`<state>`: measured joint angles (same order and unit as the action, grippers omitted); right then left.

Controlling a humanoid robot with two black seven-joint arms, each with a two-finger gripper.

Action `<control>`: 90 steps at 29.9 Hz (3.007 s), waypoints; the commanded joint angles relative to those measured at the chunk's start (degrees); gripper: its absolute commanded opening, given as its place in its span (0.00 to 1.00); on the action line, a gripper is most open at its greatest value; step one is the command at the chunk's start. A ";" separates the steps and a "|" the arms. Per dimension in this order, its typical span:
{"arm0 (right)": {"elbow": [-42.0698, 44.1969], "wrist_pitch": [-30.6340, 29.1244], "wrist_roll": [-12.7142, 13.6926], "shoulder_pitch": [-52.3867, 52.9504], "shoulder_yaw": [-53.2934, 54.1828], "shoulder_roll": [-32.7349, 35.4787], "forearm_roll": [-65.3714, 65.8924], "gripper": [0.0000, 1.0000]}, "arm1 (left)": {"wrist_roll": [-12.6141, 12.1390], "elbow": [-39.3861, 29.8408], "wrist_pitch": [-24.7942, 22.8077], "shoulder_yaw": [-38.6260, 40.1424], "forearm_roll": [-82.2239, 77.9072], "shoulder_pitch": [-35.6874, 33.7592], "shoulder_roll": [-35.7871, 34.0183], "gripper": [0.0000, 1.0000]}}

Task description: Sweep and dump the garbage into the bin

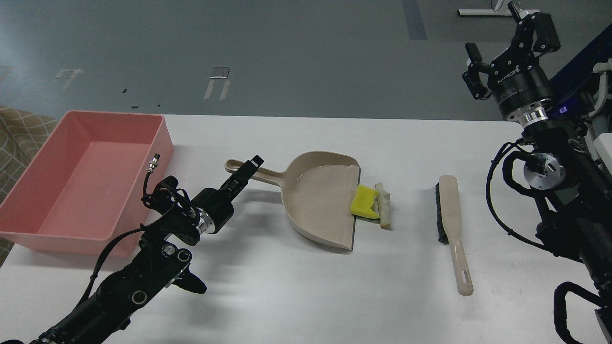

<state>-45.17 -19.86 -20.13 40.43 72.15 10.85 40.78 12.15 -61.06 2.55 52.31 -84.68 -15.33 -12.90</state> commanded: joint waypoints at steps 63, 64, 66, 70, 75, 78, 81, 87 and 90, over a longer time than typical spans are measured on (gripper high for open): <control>-43.51 0.87 1.23 -2.28 -59.94 65.54 15.82 1.00 | 0.33 -0.64 0.00 0.07 0.04 -0.66 -0.20 0.00; -43.51 0.96 1.40 -2.29 -59.94 64.31 16.52 1.00 | 0.33 -0.64 0.00 0.07 0.04 -0.66 -0.11 0.00; -43.60 0.96 1.93 -2.29 -60.02 62.72 17.05 1.00 | 0.33 -0.73 0.00 0.07 0.04 -0.66 -0.11 0.00; -43.60 0.96 5.09 -2.37 -60.02 58.59 19.33 1.00 | 0.33 -0.91 0.00 0.07 -0.05 -0.84 -0.20 0.00; -43.51 0.96 8.17 -2.29 -60.11 54.02 20.57 1.00 | 0.33 -0.99 0.00 0.07 -0.05 -0.84 -0.11 0.00; -43.42 0.96 8.61 -1.93 -60.11 52.53 20.66 1.00 | 0.33 -0.99 0.00 0.07 -0.05 -0.84 -0.11 0.00; -43.51 0.96 8.88 -2.02 -60.11 50.42 20.66 1.00 | 0.33 -0.99 0.00 0.07 -0.05 -0.84 -0.11 0.00; -43.42 0.87 11.16 -1.93 -60.20 49.27 20.66 0.98 | 0.33 -0.99 0.00 0.07 -0.05 -0.84 -0.11 0.00; -43.33 0.87 11.51 -2.46 -60.20 48.48 20.75 0.98 | 0.33 -0.99 0.00 0.07 -0.05 -0.84 -0.02 0.00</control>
<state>-88.62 -18.97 -9.04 38.36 12.01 59.96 61.50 12.48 -62.05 2.55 52.38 -84.73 -16.16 -12.98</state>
